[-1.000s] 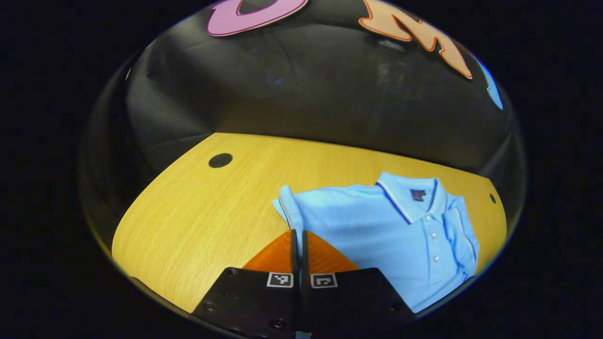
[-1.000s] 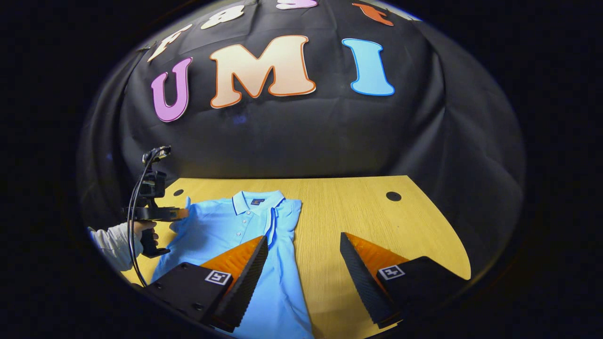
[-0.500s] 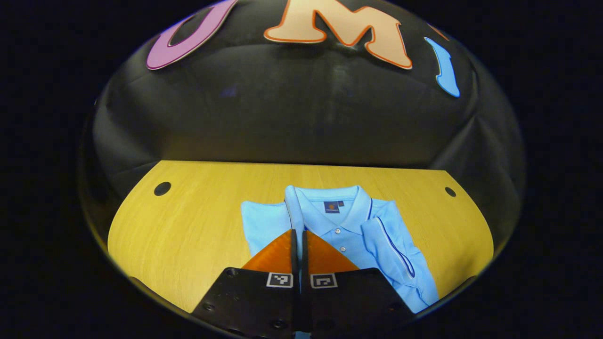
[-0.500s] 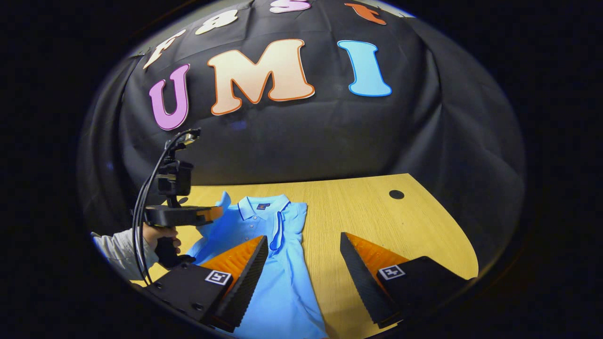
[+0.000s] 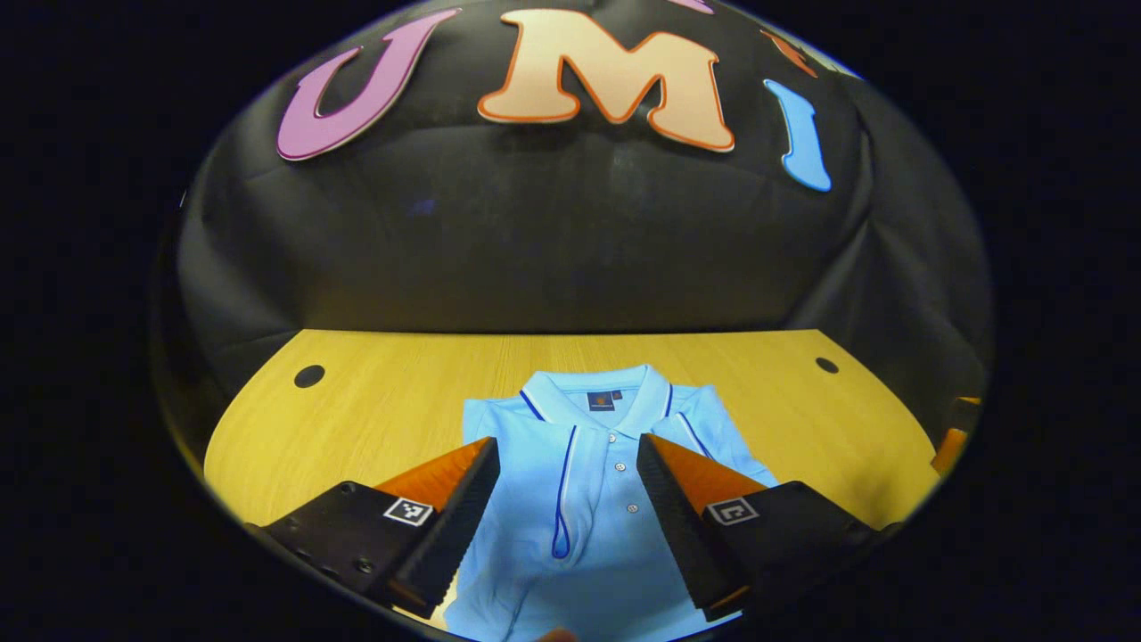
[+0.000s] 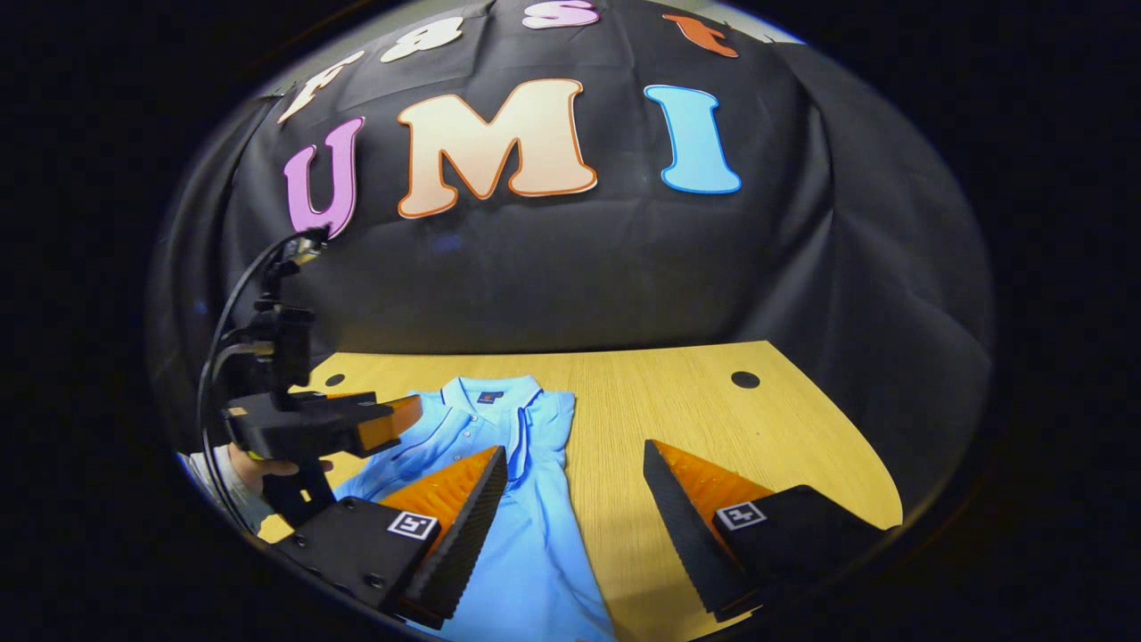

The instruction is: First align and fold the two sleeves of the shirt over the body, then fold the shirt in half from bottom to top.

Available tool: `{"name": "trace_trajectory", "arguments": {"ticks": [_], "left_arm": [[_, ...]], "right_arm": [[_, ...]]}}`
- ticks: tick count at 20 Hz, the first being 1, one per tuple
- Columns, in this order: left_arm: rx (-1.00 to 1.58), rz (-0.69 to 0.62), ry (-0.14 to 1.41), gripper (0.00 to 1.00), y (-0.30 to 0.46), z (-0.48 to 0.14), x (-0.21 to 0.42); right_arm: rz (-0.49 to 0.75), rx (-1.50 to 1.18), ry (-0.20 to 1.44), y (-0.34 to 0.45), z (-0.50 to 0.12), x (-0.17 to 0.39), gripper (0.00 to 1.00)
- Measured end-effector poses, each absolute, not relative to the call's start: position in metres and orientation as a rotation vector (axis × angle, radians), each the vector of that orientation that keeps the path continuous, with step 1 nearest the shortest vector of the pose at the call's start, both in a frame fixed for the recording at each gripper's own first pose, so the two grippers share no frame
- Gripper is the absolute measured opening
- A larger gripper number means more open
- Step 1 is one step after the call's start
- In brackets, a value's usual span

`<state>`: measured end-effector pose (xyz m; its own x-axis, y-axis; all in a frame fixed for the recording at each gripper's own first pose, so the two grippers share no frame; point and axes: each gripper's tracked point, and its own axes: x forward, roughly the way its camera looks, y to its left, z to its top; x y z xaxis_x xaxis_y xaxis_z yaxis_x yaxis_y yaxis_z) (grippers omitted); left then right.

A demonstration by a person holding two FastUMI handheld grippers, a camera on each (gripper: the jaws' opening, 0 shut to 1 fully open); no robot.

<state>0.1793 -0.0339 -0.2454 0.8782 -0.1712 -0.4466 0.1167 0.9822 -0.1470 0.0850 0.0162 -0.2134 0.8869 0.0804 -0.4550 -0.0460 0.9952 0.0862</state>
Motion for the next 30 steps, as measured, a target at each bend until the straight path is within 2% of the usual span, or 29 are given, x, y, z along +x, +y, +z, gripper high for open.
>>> {"name": "trace_trajectory", "arguments": {"ticks": [10,11,12,13,22,30], "left_arm": [[-0.061,-0.096,0.427,0.95,0.013,-0.199,0.042],[-0.068,-0.096,0.433,0.95,0.014,-0.2,0.028],[-0.074,-0.096,0.44,0.95,0.016,-0.201,0.014],[-0.073,-0.095,0.449,0.95,0.019,-0.204,-0.001],[-0.034,-0.087,0.571,0.95,0.031,-0.261,-0.116],[0.011,-0.075,0.716,0.95,0.041,-0.33,-0.187]], "right_arm": [[0.154,0.045,0.447,0.032,-0.2,-0.001,0.97],[0.156,0.043,0.451,0.03,-0.201,-0.01,0.92],[0.156,0.044,0.454,0.028,-0.202,-0.021,0.92],[0.155,0.045,0.46,0.025,-0.204,-0.031,0.97],[0.15,-0.013,0.553,0.002,-0.25,-0.116,0.97],[0.142,-0.056,0.678,-0.005,-0.31,-0.17,0.97]]}}
